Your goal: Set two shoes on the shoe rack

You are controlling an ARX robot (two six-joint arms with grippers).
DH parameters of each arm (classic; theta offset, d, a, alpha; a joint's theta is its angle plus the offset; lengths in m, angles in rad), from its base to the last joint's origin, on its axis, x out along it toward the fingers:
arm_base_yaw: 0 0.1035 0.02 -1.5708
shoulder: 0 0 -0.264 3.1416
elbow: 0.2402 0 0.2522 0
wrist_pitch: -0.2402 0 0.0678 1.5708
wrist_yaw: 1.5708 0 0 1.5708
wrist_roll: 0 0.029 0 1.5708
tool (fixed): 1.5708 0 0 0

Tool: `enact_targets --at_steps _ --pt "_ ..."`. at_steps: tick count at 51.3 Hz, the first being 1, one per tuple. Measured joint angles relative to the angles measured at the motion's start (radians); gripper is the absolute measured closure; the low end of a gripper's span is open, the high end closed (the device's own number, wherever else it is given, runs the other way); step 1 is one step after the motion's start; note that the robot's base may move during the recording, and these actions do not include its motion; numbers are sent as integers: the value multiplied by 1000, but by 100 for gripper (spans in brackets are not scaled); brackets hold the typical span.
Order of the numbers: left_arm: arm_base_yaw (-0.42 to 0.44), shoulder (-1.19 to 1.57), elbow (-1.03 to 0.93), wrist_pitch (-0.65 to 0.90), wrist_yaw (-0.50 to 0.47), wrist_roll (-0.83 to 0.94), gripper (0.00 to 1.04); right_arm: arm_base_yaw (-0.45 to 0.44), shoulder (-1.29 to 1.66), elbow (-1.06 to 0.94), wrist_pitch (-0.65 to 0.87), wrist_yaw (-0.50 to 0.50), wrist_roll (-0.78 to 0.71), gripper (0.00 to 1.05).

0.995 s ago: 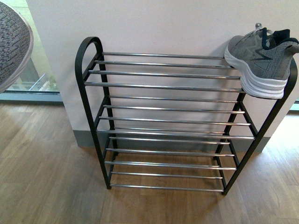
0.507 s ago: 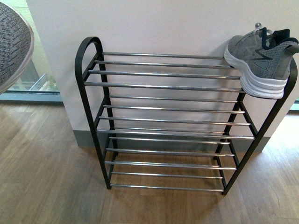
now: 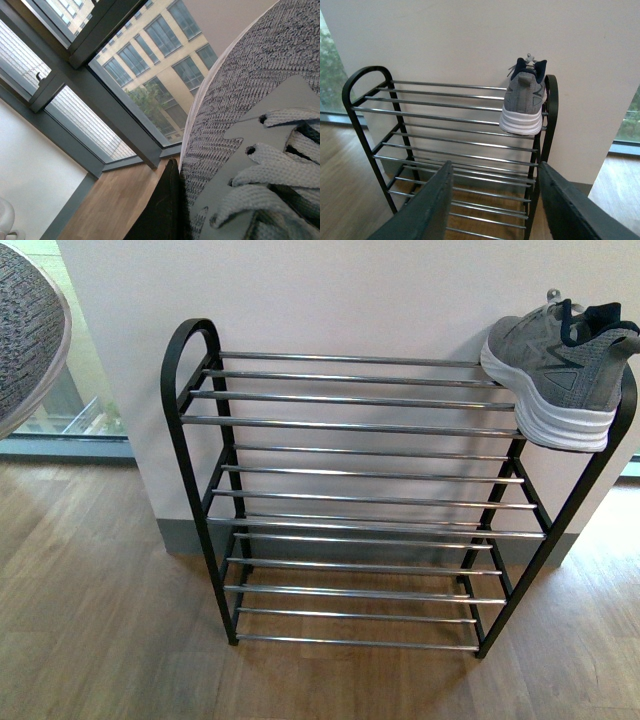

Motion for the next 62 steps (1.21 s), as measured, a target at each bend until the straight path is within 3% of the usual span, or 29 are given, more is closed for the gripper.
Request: enact_targets --at_steps 7,12,29,32,36,44,49,62 --pt "6 0 0 0 -21 3 102 0 0 0 0 -3 0 20" --pt "6 0 0 0 -22 3 102 0 0 0 -1 -3 0 8" --pt "-4 1 0 -1 19 5 102 0 0 0 -2 4 0 9" --pt "-14 -77 44 -213 -29 -95 102 0 0 0 -2 3 0 9" --pt "-21 -225 177 -639 -17 -296 102 0 -1 0 -2 4 0 9" --pt "-24 -115 520 -1228 129 -825 102 0 0 0 -2 0 0 9" --pt "-35 92 699 -1371 212 -1019 102 0 -1 0 -2 0 0 9" --pt "-49 519 1196 -1629 319 -1264 102 0 -1 0 -2 0 0 9"
